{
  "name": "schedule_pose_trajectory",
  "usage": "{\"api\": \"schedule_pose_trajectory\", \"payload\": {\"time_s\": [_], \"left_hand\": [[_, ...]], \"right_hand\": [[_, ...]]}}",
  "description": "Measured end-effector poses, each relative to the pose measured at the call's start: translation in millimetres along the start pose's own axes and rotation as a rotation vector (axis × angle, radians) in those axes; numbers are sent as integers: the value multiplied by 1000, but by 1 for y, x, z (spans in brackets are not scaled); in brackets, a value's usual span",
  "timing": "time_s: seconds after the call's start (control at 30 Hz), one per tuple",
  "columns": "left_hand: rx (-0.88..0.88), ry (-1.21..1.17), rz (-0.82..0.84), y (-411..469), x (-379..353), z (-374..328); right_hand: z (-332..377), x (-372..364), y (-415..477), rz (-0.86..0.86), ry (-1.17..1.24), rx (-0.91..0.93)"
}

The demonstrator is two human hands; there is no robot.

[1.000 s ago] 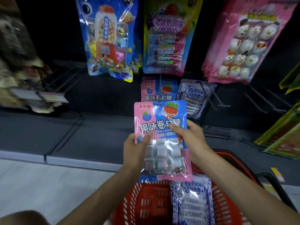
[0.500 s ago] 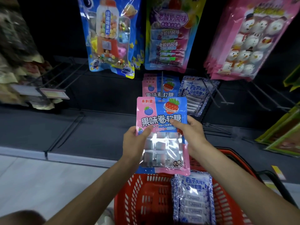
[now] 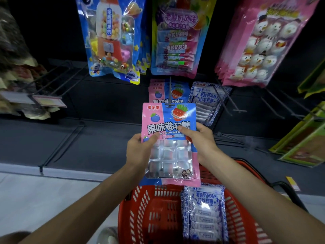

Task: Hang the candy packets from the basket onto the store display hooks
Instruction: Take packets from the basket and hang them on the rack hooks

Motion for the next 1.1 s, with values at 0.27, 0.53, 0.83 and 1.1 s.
{"api": "schedule_pose_trajectory", "payload": {"time_s": [0.27,0.53,0.83,1.1], "left_hand": [[-14,37,-38,17,3,-3],[-6,45,-89,62,2,-14],[23,131,-108,111,2,-23],[-14,323,-111,136,1,-22]], "right_hand": [[-3,0,14,-41,-1,-55],[-5,4,57,-144,-48,-124],[1,7,105,-228,-138,-130],[2,3,133,-343,-266,-115]]}}
Point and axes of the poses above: each hand's wrist, its own y-axis towards the middle knuckle, its own x-axis out of the back of the hand, z = x × y, the point moved 5 cm from there along y, towards the middle knuckle, and after that the axes turned 13 degrees about z, right-handed, at the moved point
